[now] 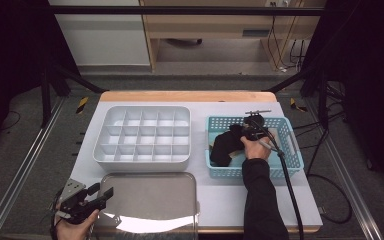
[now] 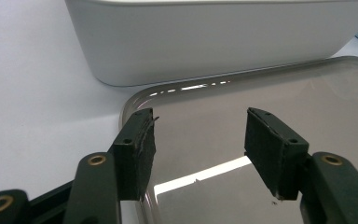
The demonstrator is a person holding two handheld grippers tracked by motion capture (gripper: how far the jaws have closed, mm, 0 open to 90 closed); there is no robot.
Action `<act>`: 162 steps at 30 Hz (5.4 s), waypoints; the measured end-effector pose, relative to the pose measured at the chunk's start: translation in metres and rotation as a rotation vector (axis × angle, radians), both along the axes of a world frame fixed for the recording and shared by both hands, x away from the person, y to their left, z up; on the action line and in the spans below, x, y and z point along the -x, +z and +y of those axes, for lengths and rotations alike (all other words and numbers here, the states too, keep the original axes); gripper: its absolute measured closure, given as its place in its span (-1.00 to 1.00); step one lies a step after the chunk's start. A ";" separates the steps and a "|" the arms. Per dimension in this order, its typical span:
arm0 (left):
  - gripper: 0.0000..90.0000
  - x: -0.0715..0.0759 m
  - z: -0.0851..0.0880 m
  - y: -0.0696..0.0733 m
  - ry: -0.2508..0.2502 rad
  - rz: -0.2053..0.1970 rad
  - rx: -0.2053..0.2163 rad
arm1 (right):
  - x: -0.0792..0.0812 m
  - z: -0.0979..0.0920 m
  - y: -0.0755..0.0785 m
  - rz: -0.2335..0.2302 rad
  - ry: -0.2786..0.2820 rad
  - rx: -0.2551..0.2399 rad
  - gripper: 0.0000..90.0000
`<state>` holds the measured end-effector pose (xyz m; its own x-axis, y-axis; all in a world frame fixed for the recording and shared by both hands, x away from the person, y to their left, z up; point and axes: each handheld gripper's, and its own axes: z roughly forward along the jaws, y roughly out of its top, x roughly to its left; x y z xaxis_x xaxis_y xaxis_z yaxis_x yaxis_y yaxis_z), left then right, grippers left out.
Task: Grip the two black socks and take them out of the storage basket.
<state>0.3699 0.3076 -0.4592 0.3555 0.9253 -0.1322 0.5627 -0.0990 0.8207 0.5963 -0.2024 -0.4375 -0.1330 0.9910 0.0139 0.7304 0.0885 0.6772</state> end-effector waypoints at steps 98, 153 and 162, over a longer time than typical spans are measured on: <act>-0.04 0.004 -0.004 0.000 0.024 -0.054 -0.047 | 0.211 0.014 -0.006 -0.182 0.672 -0.242 0.90; -0.13 0.002 0.001 0.000 0.042 -0.025 -0.008 | 0.117 -0.002 0.055 -0.326 0.397 -0.206 -0.38; -0.13 0.001 0.003 0.000 0.044 -0.023 -0.007 | 0.078 0.008 0.056 -0.311 0.353 -0.207 -0.38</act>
<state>0.3684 0.3102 -0.4593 0.3175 0.9409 -0.1181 0.5476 -0.0803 0.8329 0.5178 -0.1948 -0.3814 -0.4881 0.8656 0.1115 0.4411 0.1344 0.8874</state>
